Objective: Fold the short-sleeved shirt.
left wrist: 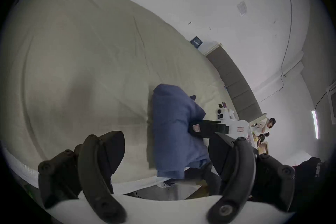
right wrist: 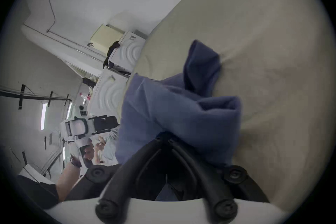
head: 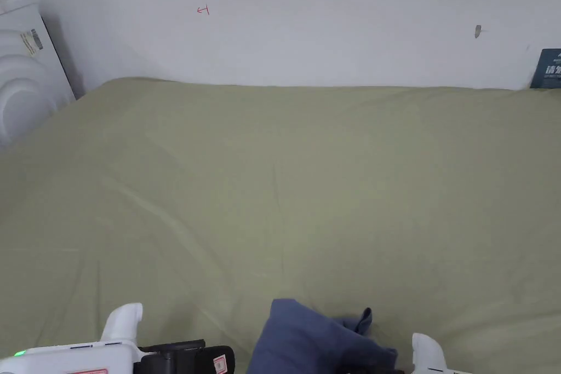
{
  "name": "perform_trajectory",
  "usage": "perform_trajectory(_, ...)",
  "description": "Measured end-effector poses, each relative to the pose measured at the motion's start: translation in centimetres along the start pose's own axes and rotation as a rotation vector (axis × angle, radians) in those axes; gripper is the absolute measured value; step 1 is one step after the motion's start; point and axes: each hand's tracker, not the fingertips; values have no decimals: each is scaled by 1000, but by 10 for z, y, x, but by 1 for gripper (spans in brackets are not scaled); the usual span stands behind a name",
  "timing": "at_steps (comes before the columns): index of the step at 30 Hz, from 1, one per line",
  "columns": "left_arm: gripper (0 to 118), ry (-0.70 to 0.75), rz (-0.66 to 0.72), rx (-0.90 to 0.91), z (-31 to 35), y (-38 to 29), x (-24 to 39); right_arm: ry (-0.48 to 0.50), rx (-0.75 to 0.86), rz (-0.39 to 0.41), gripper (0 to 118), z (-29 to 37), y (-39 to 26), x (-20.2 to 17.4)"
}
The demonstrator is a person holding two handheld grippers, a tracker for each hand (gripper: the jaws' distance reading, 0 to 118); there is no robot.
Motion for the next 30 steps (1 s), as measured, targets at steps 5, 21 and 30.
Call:
perform_trajectory(5,99,90,-9,-97,-51,12,-19,1,-4,2,0,-2,-1,-4)
perform_trajectory(21,24,-113,145,-106,-87,15,-9,5,34,25,0,-2,-6,-9)
perform_trajectory(30,24,-100,93,-147,-48,29,-38,-17,61,90,0,-4,-6,-22)
